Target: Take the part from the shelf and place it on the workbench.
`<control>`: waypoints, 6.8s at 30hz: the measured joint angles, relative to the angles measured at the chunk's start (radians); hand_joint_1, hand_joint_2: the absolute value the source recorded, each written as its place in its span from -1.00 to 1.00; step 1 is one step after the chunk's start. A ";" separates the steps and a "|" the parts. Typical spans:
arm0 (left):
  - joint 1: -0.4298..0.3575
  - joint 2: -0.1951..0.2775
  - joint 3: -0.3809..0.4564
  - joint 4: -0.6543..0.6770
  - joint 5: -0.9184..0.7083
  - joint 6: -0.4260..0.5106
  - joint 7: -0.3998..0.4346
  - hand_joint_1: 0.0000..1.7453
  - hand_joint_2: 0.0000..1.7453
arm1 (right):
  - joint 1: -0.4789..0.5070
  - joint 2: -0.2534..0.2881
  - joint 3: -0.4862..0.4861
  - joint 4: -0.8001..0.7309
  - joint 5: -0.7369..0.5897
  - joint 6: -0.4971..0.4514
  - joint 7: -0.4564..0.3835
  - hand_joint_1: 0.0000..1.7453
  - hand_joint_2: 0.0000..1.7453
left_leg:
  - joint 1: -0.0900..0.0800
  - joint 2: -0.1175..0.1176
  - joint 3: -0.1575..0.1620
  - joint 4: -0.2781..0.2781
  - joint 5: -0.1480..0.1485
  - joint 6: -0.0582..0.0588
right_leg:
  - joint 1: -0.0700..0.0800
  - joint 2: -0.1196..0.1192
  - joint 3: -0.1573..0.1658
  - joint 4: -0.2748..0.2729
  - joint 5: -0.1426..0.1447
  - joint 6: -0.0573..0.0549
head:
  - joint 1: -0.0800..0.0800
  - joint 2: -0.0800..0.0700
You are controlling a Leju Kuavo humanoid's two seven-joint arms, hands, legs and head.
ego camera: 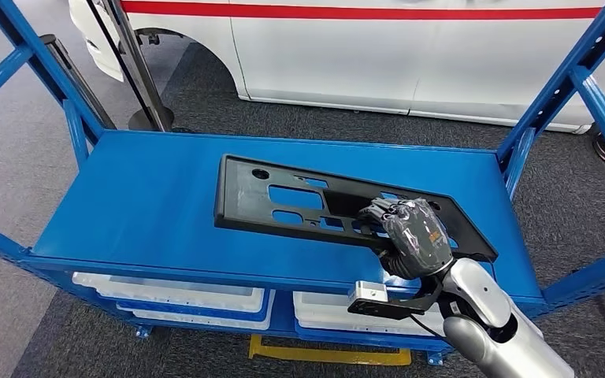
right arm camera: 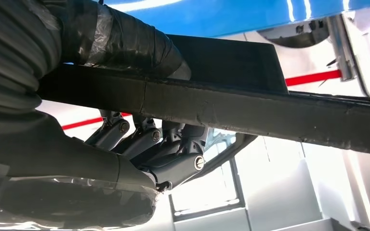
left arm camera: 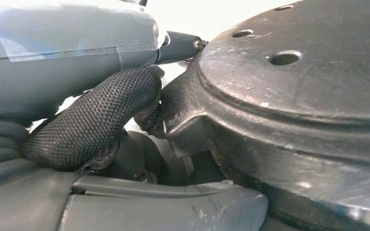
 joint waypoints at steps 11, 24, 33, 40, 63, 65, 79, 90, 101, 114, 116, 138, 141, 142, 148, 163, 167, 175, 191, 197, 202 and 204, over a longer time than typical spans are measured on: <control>-0.013 -0.009 0.000 0.008 0.002 -0.027 0.026 -1.00 1.00 | -0.021 0.001 0.001 0.008 -0.016 0.030 -0.003 1.00 1.00 | 0.010 0.011 -0.113 0.000 0.074 0.040 | -0.014 0.005 0.023 0.193 -0.083 0.038 | 0.000 0.000; -0.037 -0.011 0.010 0.016 0.007 -0.030 0.118 -1.00 1.00 | -0.061 0.017 0.005 0.019 -0.029 0.040 -0.006 1.00 1.00 | 0.000 0.003 -0.122 0.250 -0.078 -0.031 | -0.030 -0.011 0.066 -0.047 -0.026 -0.007 | -0.006 0.000; -0.034 -0.024 0.012 0.030 0.009 -0.005 0.138 -1.00 1.00 | -0.069 0.018 0.008 0.025 -0.039 0.039 -0.003 1.00 1.00 | 0.025 -0.006 0.000 -0.002 -0.030 -0.031 | -0.024 -0.005 -0.077 0.019 0.053 0.024 | -0.013 0.000; -0.037 -0.025 0.021 0.032 0.009 -0.004 0.133 -1.00 1.00 | -0.063 0.018 0.012 0.028 -0.040 0.039 -0.003 1.00 1.00 | -0.007 0.003 -0.083 0.004 0.042 0.023 | -0.003 -0.004 -0.076 0.291 -0.110 0.000 | -0.011 0.000; -0.058 -0.032 0.032 0.018 0.009 0.024 0.139 -1.00 1.00 | -0.104 0.020 0.029 0.008 -0.040 0.031 -0.003 1.00 1.00 | -0.008 0.025 -0.247 0.121 0.104 0.041 | 0.011 -0.061 -0.068 0.182 0.044 0.165 | -0.038 0.000; -0.065 -0.029 0.031 0.018 0.008 0.025 0.143 -1.00 1.00 | -0.107 0.017 0.028 -0.003 -0.041 0.031 -0.005 1.00 1.00 | -0.008 0.025 -0.265 0.117 0.127 0.024 | 0.008 -0.038 -0.091 0.235 0.003 0.173 | -0.037 0.000; -0.080 -0.045 0.013 0.011 0.001 0.084 0.076 -1.00 1.00 | -0.134 -0.001 0.027 -0.099 -0.098 0.021 0.008 1.00 1.00 | 0.003 0.077 -0.335 -0.112 0.328 0.106 | 0.107 -0.135 -0.018 -0.068 -0.156 -0.164 | -0.089 0.000; -0.104 -0.013 -0.004 0.043 0.000 0.075 0.061 -1.00 1.00 | 0.060 -0.005 0.057 -0.095 -0.094 0.033 0.041 1.00 1.00 | 0.208 0.122 -0.313 0.328 -0.073 -0.291 | -0.189 -0.172 -0.208 -0.028 0.229 0.203 | -0.126 0.000; -0.058 0.004 -0.005 0.076 0.000 0.073 0.053 -1.00 1.00 | 0.107 -0.028 0.032 -0.065 -0.087 0.034 0.052 1.00 1.00 | 0.225 0.075 -0.088 0.046 -0.004 -0.157 | -0.156 -0.012 -0.186 0.144 0.100 0.143 | -0.098 0.000; -0.062 0.009 -0.016 0.086 0.000 0.064 0.049 -1.00 1.00 | 0.109 -0.022 0.023 -0.065 -0.069 0.035 0.073 1.00 1.00 | 0.164 0.040 -0.126 0.218 -0.172 -0.139 | -0.032 -0.006 -0.096 -0.003 0.063 0.007 | -0.100 0.000; -0.061 0.008 -0.020 0.086 0.000 0.061 0.049 -1.00 1.00 | 0.112 -0.014 0.023 -0.055 -0.072 0.037 0.075 1.00 1.00 | 0.106 0.040 -0.118 0.251 -0.190 -0.076 | 0.017 -0.005 -0.099 -0.040 0.106 -0.021 | -0.100 0.000; -0.097 0.022 -0.033 0.093 -0.007 0.063 0.032 -1.00 1.00 | 0.106 -0.011 -0.057 -0.141 -0.075 0.019 0.076 1.00 1.00 | 0.167 0.097 -0.218 0.066 0.084 -0.100 | -0.104 0.003 0.050 0.065 -0.218 0.111 | -0.065 0.000; -0.096 0.026 -0.034 0.093 -0.008 0.064 0.032 -1.00 1.00 | 0.110 -0.011 -0.059 -0.148 -0.074 0.018 0.076 1.00 1.00 | 0.133 0.118 -0.168 0.024 0.024 -0.009 | -0.110 0.013 0.104 0.057 -0.430 0.074 | -0.072 0.000; -0.099 0.030 -0.034 0.093 -0.008 0.064 0.032 -1.00 1.00 | 0.099 -0.010 -0.061 -0.157 -0.074 0.019 0.076 1.00 1.00 | 0.120 0.126 -0.160 0.020 -0.009 0.044 | -0.110 0.014 0.112 0.051 -0.459 0.067 | -0.074 0.000; -0.112 0.057 -0.035 0.093 -0.008 0.063 0.032 -1.00 1.00 | 0.000 0.008 -0.078 -0.247 -0.074 0.018 0.075 1.00 1.00 | 0.081 0.185 -0.155 0.045 -0.138 0.156 | -0.095 0.027 0.108 0.060 -0.462 0.061 | -0.076 0.000; -0.085 0.068 -0.049 0.092 -0.021 0.048 0.040 -1.00 1.00 | -0.015 0.031 -0.074 -0.307 -0.069 0.038 0.080 1.00 1.00 | 0.102 0.201 -0.320 0.215 -0.268 -0.004 | -0.074 -0.003 -0.068 0.175 -0.127 0.020 | -0.076 0.000; -0.079 0.046 -0.053 0.092 -0.022 0.044 0.052 -1.00 1.00 | 0.030 0.025 -0.062 -0.236 -0.065 0.053 0.084 1.00 1.00 | 0.112 0.131 -0.323 0.184 -0.140 -0.015 | -0.054 -0.015 -0.052 0.150 -0.113 0.024 | -0.076 0.000; -0.057 0.027 -0.055 0.092 -0.017 0.038 0.032 -1.00 1.00 | 0.103 0.011 -0.036 -0.139 -0.062 0.055 0.091 1.00 1.00 | 0.133 0.081 -0.298 0.096 0.134 -0.124 | -0.044 -0.023 -0.015 0.102 -0.120 0.035 | -0.076 0.000; -0.042 0.020 -0.057 0.092 -0.016 0.044 0.028 -1.00 1.00 | 0.160 -0.019 -0.026 -0.100 -0.055 0.043 0.107 1.00 1.00 | 0.133 0.078 -0.280 0.070 0.131 -0.121 | -0.042 -0.027 0.020 0.047 -0.113 0.048 | -0.076 0.000; -0.041 0.021 -0.057 0.092 -0.011 0.038 0.026 -1.00 1.00 | 0.169 -0.013 -0.024 -0.099 -0.026 0.038 0.119 1.00 1.00 | 0.133 0.078 -0.278 0.068 0.129 -0.118 | -0.042 -0.027 0.025 0.042 -0.112 0.051 | -0.076 0.000; -0.041 0.021 -0.057 0.092 -0.016 0.035 0.026 -1.00 1.00 | 0.163 0.010 -0.012 -0.090 -0.007 0.036 0.130 1.00 1.00 | 0.133 0.077 -0.277 0.068 0.129 -0.118 | -0.042 -0.028 0.027 0.039 -0.112 0.052 | -0.076 0.000; -0.040 0.021 -0.057 0.092 -0.021 0.035 0.026 -1.00 1.00 | 0.167 0.009 -0.011 -0.091 -0.010 0.030 0.134 1.00 1.00 | 0.133 0.076 -0.277 0.068 0.129 -0.117 | -0.042 -0.028 0.028 0.038 -0.112 0.053 | -0.076 0.000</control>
